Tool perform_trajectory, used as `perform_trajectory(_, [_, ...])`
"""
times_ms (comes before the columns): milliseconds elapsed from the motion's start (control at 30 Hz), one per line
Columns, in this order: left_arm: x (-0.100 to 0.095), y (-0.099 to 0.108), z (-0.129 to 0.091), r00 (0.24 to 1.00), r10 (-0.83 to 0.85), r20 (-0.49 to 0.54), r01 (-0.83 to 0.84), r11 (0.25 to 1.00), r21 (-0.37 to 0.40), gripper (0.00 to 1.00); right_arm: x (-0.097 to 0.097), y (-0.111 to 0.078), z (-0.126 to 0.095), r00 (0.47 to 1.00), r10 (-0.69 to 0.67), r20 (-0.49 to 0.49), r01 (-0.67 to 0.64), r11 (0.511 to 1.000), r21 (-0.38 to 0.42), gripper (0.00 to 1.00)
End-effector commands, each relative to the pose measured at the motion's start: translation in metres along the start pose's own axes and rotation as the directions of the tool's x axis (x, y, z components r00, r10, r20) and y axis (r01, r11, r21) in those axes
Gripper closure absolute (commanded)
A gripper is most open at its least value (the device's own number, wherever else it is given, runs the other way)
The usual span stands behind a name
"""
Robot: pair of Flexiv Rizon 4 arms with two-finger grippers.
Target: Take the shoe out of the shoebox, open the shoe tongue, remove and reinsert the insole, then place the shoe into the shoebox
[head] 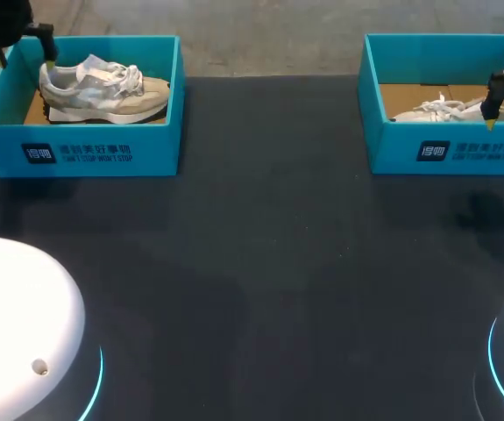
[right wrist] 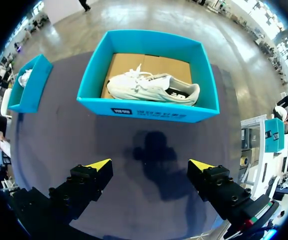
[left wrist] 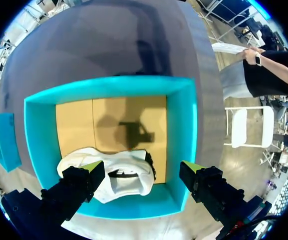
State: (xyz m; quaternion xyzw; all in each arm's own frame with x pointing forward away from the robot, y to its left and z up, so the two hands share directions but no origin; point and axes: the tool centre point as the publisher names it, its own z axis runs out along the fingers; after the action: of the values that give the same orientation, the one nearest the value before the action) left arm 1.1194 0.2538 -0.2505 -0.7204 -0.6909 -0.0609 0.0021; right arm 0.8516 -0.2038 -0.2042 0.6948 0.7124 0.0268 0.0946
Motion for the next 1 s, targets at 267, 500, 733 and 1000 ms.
perform_trajectory(267, [0.004, 0.050, 0.032, 0.999, 0.030, 0.012, -0.031, 0.999, 0.044, 0.00, 0.000, -0.001, 0.001, 1.000, 0.001, 0.001, -0.001, 1.000, -0.002, 0.00])
perform_trajectory(500, [0.006, 0.066, 0.044, 0.999, 0.038, 0.023, -0.039, 0.998, 0.058, 0.00, 0.000, -0.001, 0.001, 1.000, 0.001, 0.001, -0.001, 1.000, -0.002, 0.00])
perform_trajectory(733, [0.008, 0.073, 0.052, 0.999, 0.029, 0.018, -0.030, 0.997, 0.065, 0.00, 0.000, -0.001, 0.001, 1.000, 0.001, 0.001, -0.001, 1.000, -0.002, 0.00])
perform_trajectory(1000, [0.008, 0.079, 0.068, 1.000, 0.019, 0.013, -0.020, 0.995, 0.097, 0.20, 0.000, -0.001, 0.001, 1.000, 0.001, 0.001, -0.001, 1.000, -0.002, 0.00])
